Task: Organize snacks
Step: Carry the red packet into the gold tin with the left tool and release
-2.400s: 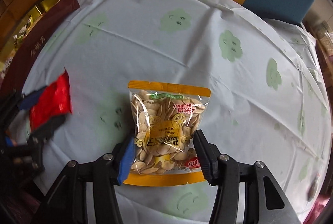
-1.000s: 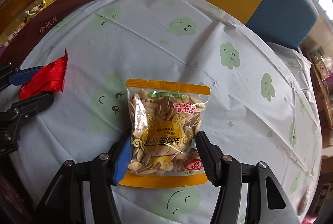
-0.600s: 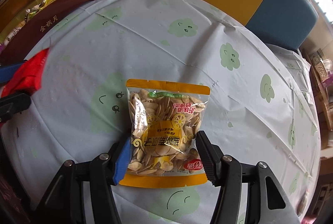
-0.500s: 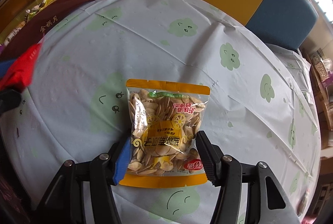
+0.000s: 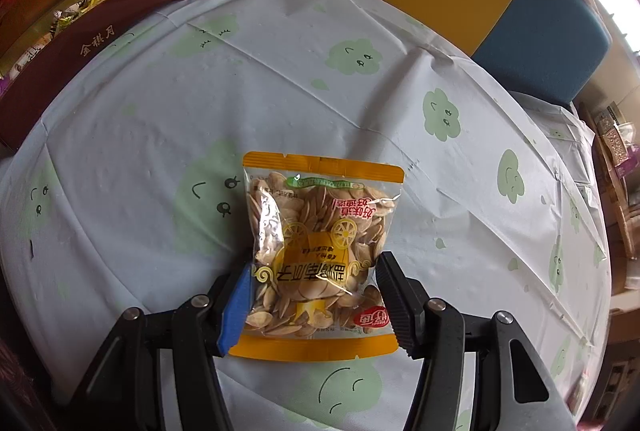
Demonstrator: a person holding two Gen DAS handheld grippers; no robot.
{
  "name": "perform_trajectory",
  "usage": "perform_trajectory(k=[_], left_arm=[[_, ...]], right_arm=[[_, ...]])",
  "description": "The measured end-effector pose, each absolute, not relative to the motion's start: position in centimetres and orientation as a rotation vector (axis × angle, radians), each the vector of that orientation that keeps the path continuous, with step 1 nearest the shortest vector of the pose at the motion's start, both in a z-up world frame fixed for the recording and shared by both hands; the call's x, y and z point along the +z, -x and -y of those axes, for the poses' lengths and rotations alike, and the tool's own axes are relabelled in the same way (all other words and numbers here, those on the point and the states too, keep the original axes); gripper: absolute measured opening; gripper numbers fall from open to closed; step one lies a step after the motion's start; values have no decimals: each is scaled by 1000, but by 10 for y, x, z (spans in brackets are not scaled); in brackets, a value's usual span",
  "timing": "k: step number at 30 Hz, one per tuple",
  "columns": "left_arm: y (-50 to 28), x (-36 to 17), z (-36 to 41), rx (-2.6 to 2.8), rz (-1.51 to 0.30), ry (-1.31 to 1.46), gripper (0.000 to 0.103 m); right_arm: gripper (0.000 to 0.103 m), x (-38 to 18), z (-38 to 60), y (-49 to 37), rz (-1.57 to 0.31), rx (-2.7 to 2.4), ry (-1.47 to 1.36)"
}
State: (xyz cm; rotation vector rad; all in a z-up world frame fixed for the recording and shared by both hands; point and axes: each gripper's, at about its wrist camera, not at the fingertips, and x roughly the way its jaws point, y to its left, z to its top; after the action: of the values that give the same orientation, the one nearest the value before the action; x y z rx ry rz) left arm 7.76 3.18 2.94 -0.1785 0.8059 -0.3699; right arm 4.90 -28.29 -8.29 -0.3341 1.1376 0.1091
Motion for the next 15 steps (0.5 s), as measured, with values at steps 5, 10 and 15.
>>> perform_trajectory(k=[5, 10, 15], left_arm=[[-89, 31, -115, -236, -821, 356, 46], [-101, 21, -159, -146, -831, 462, 46], [-126, 6, -165, -94, -862, 536, 48]], right_arm=[[60, -82, 282, -49, -1136, 105, 340], [60, -82, 282, -48, -1136, 102, 337], [60, -82, 283, -49, -1139, 99, 324]])
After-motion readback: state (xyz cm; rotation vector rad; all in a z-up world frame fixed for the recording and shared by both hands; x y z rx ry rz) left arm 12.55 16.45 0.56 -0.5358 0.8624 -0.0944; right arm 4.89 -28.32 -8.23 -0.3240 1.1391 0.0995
